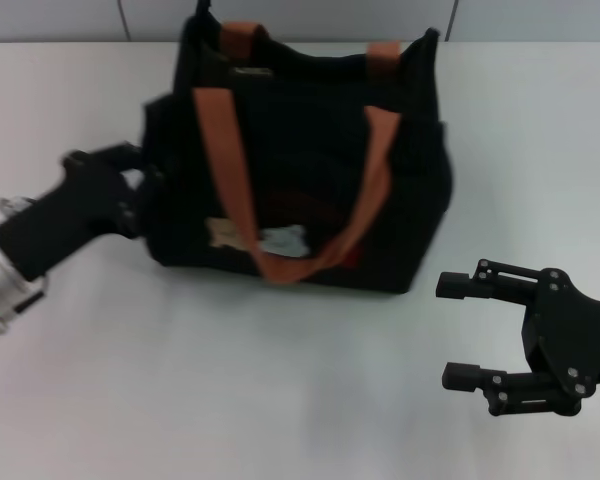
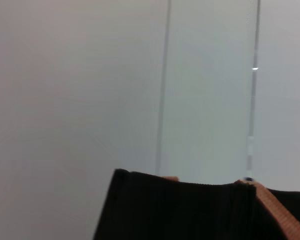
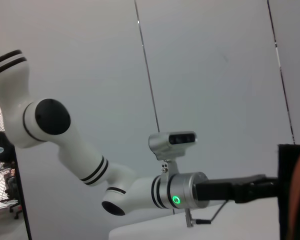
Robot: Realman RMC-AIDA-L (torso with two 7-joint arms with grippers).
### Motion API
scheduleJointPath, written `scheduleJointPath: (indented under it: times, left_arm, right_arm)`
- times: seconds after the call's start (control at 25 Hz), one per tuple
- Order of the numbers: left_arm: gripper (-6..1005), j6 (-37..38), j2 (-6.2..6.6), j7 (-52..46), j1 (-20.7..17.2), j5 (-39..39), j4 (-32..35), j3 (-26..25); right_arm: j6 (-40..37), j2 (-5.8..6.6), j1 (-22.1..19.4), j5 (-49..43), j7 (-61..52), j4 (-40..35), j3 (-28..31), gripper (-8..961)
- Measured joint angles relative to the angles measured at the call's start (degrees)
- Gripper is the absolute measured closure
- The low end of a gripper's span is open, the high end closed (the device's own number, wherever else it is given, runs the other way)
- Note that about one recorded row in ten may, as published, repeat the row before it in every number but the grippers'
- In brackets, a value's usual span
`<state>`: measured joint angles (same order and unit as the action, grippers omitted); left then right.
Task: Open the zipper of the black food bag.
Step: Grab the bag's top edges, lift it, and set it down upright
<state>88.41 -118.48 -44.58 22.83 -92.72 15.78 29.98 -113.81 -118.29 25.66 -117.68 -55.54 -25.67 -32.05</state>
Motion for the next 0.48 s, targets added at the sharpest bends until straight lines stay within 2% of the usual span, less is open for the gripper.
scheduleJointPath:
  times: [0.28,0.36,0.44,0.48]
  left_arm:
    - [873,1.0,0.93,-0.9,-2.8,5.4,8.4,-0.9]
    - [879,2.5,1.87,-2.6,-3.3,6.4,13.8,-1.5]
    - [878,3.2,2.34,-3.9,-3.3,6.4,16.0,-1.5]
    - [878,4.9,3.16,-7.1,-3.2,6.4,20.5,-1.4]
  right_arm:
    - [0.0,-0.01,-0.1,0.0,0.0,0.0,1.1,175]
    - [0.1,-0.01,-0.1,0.0,0.0,0.0,1.7,176]
    - [0.1,-0.01,-0.1,0.0,0.0,0.0,2.1,178]
    - [0.1,-0.01,-0.1,0.0,0.0,0.0,2.4,178]
